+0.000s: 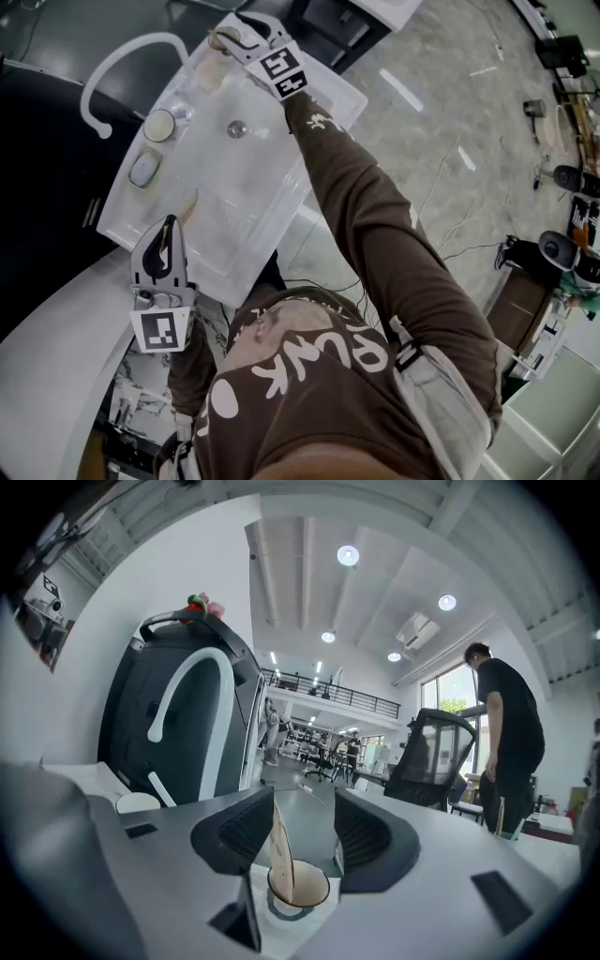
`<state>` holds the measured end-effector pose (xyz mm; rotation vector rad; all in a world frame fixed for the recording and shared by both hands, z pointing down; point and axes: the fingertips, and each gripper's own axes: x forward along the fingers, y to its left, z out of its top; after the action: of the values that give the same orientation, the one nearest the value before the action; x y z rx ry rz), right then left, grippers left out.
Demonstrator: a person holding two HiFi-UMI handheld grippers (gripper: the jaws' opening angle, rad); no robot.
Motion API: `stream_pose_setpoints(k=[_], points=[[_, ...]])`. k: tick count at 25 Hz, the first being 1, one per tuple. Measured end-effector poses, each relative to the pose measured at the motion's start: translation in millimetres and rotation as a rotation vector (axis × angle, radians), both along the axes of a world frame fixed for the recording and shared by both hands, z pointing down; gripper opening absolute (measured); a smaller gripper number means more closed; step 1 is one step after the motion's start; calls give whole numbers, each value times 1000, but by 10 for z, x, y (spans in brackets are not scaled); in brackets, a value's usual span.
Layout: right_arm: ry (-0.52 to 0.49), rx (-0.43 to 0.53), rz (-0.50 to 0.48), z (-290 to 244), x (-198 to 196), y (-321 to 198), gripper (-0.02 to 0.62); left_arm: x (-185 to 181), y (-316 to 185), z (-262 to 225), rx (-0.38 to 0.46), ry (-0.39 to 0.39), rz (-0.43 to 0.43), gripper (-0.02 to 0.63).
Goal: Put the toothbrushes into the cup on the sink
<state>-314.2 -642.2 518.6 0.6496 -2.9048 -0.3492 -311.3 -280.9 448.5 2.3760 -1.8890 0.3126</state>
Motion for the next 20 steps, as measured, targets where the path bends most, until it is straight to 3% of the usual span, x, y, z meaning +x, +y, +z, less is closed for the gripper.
stream_pose_setpoints(k=[4,8,11,16,20], points=[[-83,39,-26,-378,119,265,221,-45,-44,-105,18,-32,10,6],[-155,91,-53,-727,276,584,238,-210,-274,-433,150,11,13,6],[-222,123,-68,-948,433,850,238,-458,-491,-512,186,-16,7,6],[-346,62,-56,-1275,811,1442,236,-781,-895,-471,201,-76,4,6],[-383,26,-43,-1359,1069,1810,227,-893,-1207,-221,174,-94,9,6]])
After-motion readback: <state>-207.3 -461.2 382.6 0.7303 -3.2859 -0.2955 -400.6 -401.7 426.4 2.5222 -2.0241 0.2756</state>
